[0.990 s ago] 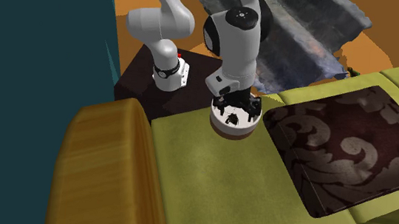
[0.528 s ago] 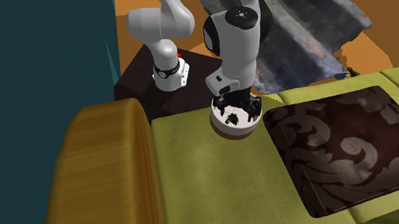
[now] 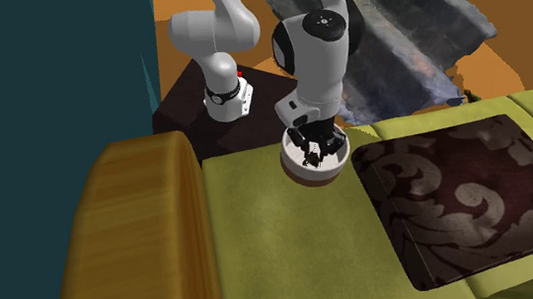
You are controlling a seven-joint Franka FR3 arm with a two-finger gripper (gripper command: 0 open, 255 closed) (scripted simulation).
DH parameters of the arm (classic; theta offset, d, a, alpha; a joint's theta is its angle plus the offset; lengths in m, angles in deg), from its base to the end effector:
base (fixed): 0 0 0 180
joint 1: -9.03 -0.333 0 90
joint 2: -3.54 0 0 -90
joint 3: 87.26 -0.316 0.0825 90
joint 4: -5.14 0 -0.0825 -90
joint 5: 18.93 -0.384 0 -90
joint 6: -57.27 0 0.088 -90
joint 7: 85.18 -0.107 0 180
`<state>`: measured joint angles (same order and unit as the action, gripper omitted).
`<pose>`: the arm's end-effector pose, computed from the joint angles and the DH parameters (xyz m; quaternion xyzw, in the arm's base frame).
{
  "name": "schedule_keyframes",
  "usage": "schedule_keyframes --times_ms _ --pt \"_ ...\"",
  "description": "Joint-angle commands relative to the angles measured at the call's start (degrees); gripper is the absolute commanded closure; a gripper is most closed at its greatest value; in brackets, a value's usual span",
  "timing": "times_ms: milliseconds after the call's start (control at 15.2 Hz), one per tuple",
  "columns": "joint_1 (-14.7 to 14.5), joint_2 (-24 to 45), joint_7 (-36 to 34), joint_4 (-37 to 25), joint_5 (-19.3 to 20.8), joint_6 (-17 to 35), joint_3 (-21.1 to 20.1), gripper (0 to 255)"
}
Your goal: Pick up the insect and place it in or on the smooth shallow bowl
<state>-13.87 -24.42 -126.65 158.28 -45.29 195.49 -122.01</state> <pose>0.2209 0.3354 0.3800 -0.9944 0.0350 -0.0393 0.0912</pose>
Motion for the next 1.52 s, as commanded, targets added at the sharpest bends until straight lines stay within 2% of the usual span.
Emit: schedule_keyframes --times_ms 0,1452 --pt "0.3 0.89 0.77 0.81 0.03 0.84 0.2 255" --pt "0.67 -7.94 -0.69 -10.41 3.57 -19.1 5.88 255"
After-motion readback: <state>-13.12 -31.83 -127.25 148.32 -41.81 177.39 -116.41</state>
